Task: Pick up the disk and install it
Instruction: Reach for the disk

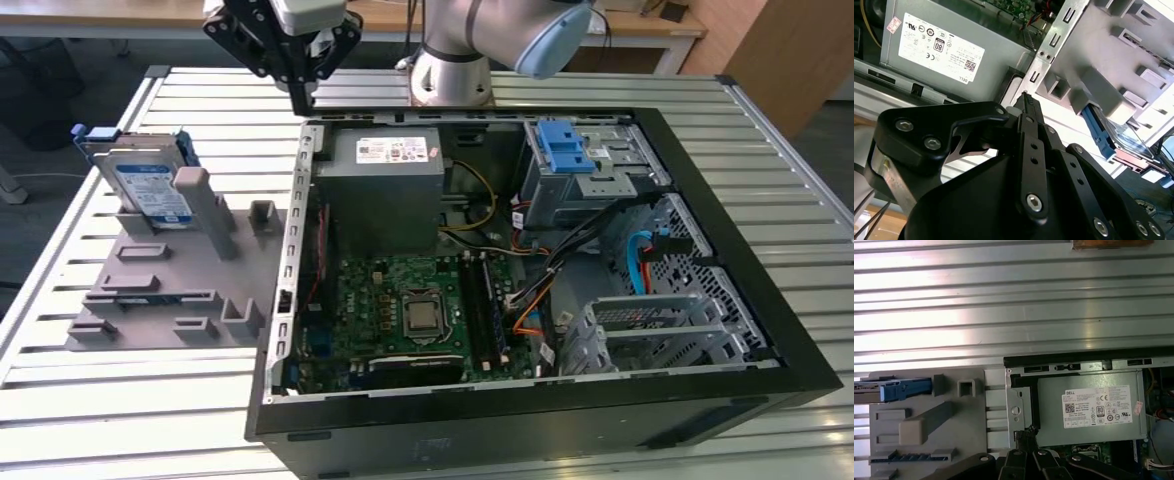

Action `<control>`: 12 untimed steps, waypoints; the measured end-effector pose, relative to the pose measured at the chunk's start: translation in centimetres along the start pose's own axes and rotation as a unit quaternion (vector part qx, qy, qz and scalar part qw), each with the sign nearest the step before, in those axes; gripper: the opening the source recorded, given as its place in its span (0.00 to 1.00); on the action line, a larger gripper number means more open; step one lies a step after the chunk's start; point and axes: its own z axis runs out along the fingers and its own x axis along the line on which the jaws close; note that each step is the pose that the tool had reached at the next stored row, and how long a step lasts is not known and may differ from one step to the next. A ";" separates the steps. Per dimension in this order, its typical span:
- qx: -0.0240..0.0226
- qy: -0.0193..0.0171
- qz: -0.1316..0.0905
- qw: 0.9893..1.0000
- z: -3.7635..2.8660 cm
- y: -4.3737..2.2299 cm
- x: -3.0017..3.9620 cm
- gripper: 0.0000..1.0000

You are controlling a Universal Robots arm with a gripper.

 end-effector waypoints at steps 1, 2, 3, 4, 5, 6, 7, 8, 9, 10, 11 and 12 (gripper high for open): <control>0.000 0.000 0.000 1.000 0.00 0.02 0.06 0.11; 0.000 0.000 0.000 1.000 0.00 0.03 0.12 0.11; 0.000 0.000 0.000 1.000 0.00 0.05 0.18 0.11; 0.000 0.000 0.000 1.000 0.00 0.07 0.25 0.11; 0.000 0.000 0.000 1.000 0.00 0.09 0.31 0.11; 0.000 0.000 0.000 1.000 0.00 0.11 0.38 0.11; 0.000 0.000 0.000 1.000 0.00 0.13 0.45 0.11; 0.000 0.000 0.000 1.000 0.01 0.15 0.52 0.11; 0.000 0.000 0.000 1.000 0.01 0.17 0.59 0.11; 0.000 0.000 0.000 1.000 0.01 0.19 0.67 0.11; 0.000 0.000 0.000 1.000 0.01 0.21 0.76 0.11; 0.000 0.000 0.000 1.000 0.01 0.23 0.84 0.11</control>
